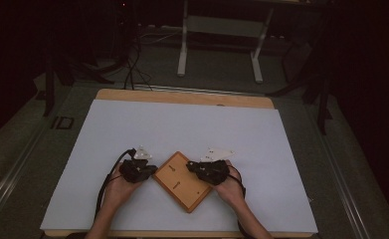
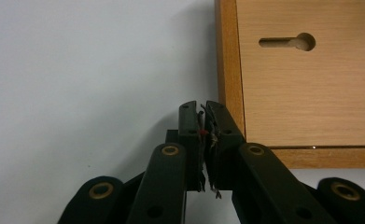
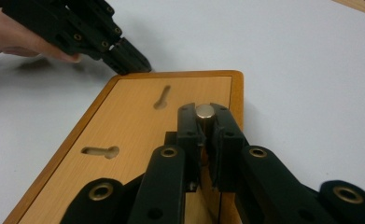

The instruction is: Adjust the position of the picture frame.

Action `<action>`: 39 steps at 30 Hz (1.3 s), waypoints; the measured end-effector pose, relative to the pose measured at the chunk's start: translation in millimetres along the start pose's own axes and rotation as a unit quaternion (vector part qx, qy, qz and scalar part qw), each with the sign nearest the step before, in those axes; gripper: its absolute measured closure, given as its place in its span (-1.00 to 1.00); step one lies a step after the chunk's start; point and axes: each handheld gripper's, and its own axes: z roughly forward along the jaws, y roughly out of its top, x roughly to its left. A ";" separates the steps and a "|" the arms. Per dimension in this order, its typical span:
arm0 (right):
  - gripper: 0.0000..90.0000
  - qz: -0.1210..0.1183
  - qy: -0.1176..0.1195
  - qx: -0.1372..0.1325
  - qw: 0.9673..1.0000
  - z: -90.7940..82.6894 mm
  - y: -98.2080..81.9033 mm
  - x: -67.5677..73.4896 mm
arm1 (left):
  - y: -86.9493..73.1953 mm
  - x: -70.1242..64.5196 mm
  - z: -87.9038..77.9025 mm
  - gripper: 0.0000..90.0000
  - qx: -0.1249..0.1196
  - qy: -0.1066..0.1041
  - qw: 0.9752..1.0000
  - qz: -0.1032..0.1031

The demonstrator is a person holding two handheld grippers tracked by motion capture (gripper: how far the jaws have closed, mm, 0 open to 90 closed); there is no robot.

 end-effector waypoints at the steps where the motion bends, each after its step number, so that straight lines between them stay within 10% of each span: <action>1: 0.87 0.000 -0.002 0.000 1.000 0.7 1.4 -1.1 | -0.3 -0.1 -0.1 0.94 0.003 -0.009 1.000 -0.001; 17: 0.87 0.013 -0.037 0.016 0.999 13.6 5.4 -23.3 | -2.4 -24.4 3.2 0.98 0.015 -0.064 0.998 0.013; 39: 0.86 0.018 -0.041 0.033 0.998 30.4 3.3 -28.3 | -2.3 -17.1 -0.6 0.76 -0.005 -0.015 1.000 -0.001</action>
